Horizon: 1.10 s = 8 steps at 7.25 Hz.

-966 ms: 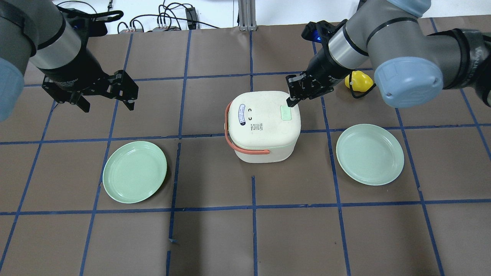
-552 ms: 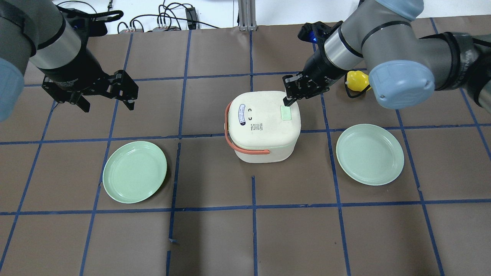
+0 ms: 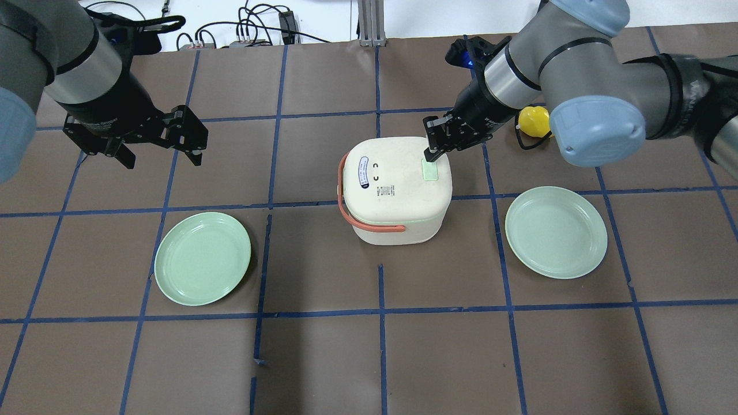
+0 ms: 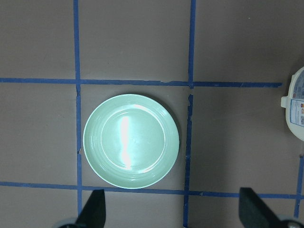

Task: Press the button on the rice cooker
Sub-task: 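Press down on the green lid button with the right gripper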

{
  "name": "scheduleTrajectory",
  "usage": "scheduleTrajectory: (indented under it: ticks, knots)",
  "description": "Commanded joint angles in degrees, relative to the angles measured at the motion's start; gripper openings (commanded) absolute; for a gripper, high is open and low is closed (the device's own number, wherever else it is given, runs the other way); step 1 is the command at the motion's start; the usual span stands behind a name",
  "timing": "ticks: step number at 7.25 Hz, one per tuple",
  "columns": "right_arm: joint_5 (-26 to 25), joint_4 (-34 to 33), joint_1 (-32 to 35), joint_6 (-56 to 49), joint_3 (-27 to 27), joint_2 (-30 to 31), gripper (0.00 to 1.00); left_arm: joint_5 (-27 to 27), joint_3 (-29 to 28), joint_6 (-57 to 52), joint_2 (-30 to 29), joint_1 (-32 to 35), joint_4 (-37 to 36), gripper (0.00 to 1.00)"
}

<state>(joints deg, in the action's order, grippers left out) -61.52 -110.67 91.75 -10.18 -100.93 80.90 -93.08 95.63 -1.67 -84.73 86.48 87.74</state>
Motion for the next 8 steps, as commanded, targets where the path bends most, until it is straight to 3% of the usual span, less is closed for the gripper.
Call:
scheduleTrajectory:
  ticks: [1,8]
  knots:
    - [0.0,-0.07,0.0,-0.01,-0.67,0.22,0.09,0.0,0.0,0.0,0.0,0.0,-0.02,1.0]
    - [0.09,-2.97,0.09,-0.28,-1.81,-0.04,0.09,0.0,0.09,0.0,0.0,0.0,0.07,1.0]
